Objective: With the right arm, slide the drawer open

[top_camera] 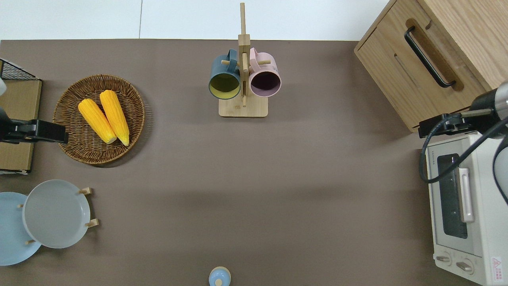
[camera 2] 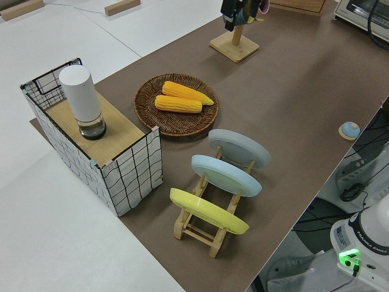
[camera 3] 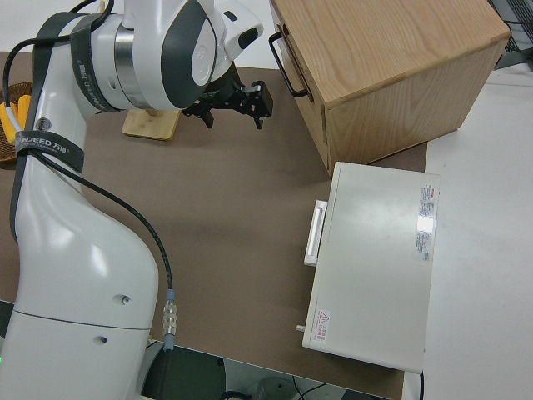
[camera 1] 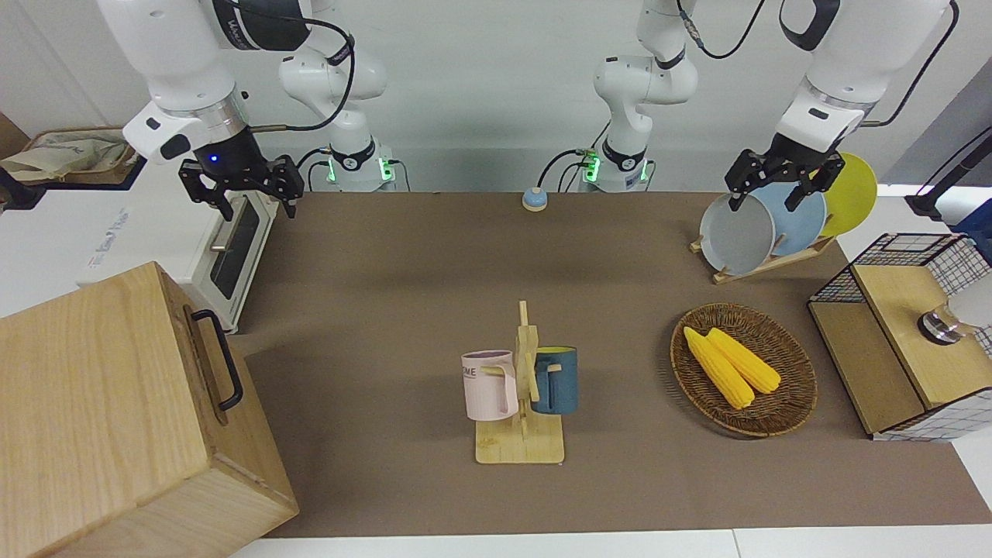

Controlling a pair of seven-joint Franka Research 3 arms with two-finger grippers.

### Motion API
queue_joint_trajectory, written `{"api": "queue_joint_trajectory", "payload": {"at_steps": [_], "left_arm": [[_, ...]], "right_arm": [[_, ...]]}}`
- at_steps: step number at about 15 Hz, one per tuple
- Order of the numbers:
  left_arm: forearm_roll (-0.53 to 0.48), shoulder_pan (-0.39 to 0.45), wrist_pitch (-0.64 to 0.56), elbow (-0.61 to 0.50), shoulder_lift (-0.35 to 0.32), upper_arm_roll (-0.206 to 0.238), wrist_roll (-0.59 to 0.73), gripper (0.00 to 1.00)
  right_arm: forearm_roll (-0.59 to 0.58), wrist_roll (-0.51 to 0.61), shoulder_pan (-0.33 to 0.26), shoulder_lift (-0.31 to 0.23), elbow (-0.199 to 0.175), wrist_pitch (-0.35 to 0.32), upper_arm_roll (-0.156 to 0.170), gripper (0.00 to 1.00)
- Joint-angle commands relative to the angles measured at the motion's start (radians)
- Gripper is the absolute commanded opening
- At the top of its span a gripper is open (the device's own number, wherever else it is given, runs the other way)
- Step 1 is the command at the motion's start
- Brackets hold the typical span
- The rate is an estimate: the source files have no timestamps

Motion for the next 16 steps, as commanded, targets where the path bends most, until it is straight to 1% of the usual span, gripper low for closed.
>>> {"api": "queue_joint_trajectory", "payload": {"at_steps": [1, 4, 7, 11, 15, 16], "left_arm": [[0.012, -0.017, 0.000, 0.020, 0.013, 0.017, 0.008, 1.00], [0.012, -0.017, 0.000, 0.020, 0.013, 0.017, 0.008, 1.00], [0.012, -0.017, 0.000, 0.020, 0.013, 0.017, 0.008, 1.00], [0.012, -0.017, 0.000, 0.020, 0.013, 0.017, 0.008, 1.00], [0.012, -0.017, 0.000, 0.020, 0.013, 0.017, 0.008, 1.00], [0.012, -0.017, 0.000, 0.020, 0.013, 0.017, 0.008, 1.00]], "right_arm": [[0.008, -0.013, -0.008, 0.011, 0.021, -0.017, -0.001, 0.985], [0.015, -0.013, -0.018, 0.011, 0.023, -0.017, -0.001, 0.985], [0.016, -0.015, -0.015, 0.011, 0.037, -0.017, -0.001, 0.985], [0.010, -0.021, -0.022, 0.011, 0.037, -0.017, -0.001, 0.985], [-0.007, -0.018, -0.022, 0.011, 0.041, -0.017, -0.008, 0.985], [-0.036, -0.019, -0.018, 0.011, 0.043, -0.017, -0.007, 0.985]]}}
